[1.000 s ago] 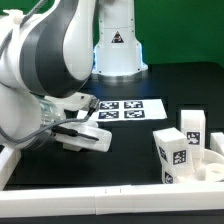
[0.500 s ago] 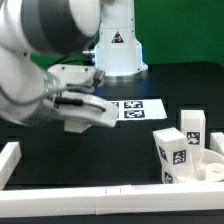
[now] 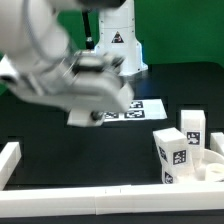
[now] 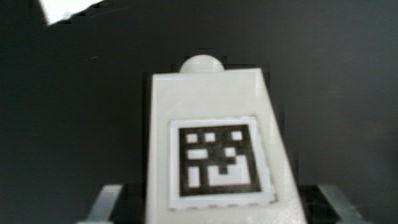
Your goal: Assemble stool
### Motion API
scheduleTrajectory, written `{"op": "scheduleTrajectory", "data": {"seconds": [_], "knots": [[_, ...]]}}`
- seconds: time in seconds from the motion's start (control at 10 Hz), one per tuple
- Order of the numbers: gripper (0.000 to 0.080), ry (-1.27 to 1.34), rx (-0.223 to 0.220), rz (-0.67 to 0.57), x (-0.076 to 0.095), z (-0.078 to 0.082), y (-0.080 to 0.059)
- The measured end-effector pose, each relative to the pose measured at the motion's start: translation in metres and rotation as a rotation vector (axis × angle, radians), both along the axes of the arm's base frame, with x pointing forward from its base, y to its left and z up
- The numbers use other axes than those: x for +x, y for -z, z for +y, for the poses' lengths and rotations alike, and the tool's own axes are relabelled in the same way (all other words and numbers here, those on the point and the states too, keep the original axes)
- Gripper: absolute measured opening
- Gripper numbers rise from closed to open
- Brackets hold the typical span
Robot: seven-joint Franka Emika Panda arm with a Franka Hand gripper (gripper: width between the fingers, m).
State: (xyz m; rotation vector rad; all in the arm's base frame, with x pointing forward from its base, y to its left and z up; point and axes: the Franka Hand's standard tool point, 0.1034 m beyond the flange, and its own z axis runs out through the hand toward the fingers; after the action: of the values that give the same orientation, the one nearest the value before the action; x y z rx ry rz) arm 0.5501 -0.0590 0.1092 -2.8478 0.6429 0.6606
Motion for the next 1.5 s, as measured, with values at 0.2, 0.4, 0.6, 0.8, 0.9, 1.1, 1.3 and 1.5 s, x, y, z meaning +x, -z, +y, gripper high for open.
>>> {"op": "scheduleTrajectory", "data": {"seconds": [0.2,0.4,0.6,0.8,0.9,1.1,1.3,1.5], "knots": [[0.0333,-0.044,-0.038,-0.134,0.013,0.011,-0.021],[0.0333,-0.038,-0.095,-0.282,0.019,0.012,-0.018],[0.0333,-0.010,-0.158,-0.347,0.033,0.032,-0.034],[0.0333,-0.109,-0.197,-0.427,0.056,0.085,-0.068],[0.0333,-0.126,-0.234,-0.510,0.066,0.104,-0.069],[0.0333,-0.131,-0.246,-0.579,0.055,0.115,-0.055],[0.0333,-0.125,-0.248,-0.587,0.058,0.119,-0.056],[0.0333,-0.125,-0.256,-0.586,0.080,0.148,-0.055]]}}
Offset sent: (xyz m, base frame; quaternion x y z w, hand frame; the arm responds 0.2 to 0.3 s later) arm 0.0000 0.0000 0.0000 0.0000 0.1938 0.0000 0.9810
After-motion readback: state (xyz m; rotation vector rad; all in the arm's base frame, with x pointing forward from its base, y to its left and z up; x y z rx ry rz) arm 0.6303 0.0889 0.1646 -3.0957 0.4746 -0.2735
